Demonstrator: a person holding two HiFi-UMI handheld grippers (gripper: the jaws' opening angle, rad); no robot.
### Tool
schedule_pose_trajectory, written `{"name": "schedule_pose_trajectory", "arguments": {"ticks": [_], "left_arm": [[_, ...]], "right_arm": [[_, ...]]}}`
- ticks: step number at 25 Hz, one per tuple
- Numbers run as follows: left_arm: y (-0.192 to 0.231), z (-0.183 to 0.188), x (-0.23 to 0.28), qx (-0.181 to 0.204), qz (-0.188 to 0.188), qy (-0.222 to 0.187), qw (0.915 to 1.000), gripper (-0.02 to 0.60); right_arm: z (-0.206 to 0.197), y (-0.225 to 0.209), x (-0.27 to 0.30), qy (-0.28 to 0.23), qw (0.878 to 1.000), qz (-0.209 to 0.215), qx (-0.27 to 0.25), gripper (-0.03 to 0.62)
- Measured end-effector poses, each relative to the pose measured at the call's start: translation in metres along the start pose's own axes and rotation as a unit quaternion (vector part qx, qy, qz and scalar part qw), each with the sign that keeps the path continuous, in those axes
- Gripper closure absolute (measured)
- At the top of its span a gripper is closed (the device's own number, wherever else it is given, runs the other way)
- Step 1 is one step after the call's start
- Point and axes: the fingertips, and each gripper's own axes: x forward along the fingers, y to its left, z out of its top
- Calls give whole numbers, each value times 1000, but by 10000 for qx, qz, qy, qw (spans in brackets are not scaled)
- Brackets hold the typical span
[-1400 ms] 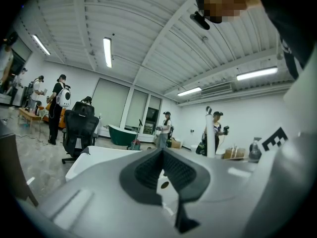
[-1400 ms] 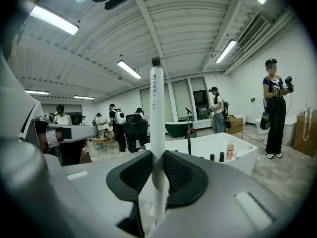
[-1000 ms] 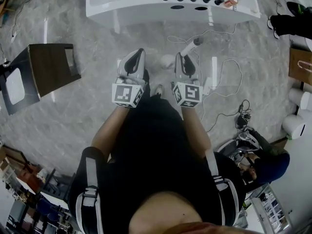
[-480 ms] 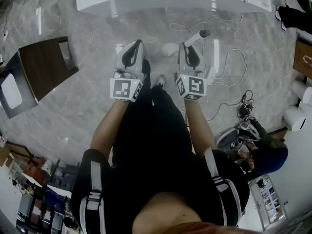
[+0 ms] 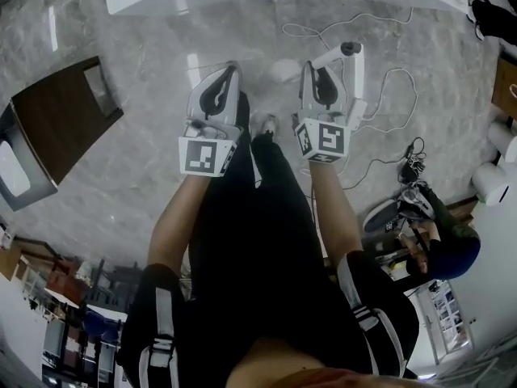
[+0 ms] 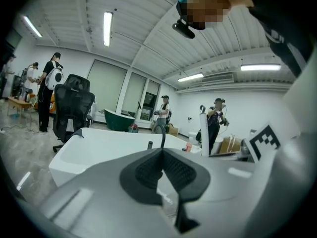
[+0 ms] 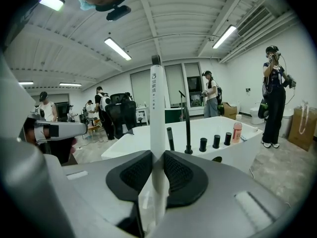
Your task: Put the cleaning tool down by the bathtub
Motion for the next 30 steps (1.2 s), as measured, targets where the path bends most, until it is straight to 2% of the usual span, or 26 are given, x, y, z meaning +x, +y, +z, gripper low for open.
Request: {"name": "schedule_pose_trajectory", "arguments": {"ticks": [15, 22, 30], "left_arm": [[40, -78, 56, -128, -180, 223, 9995, 574], [64, -113, 75, -277, -201, 285, 9990, 574], [87, -154, 97, -280, -245, 372, 9986, 574]], "right_arm": [[-82, -9, 88, 111, 9993, -328, 150, 516], [-121, -12, 126, 173, 9991, -338, 178, 516], [-169, -16, 173, 214, 9992, -326, 86, 516]]}}
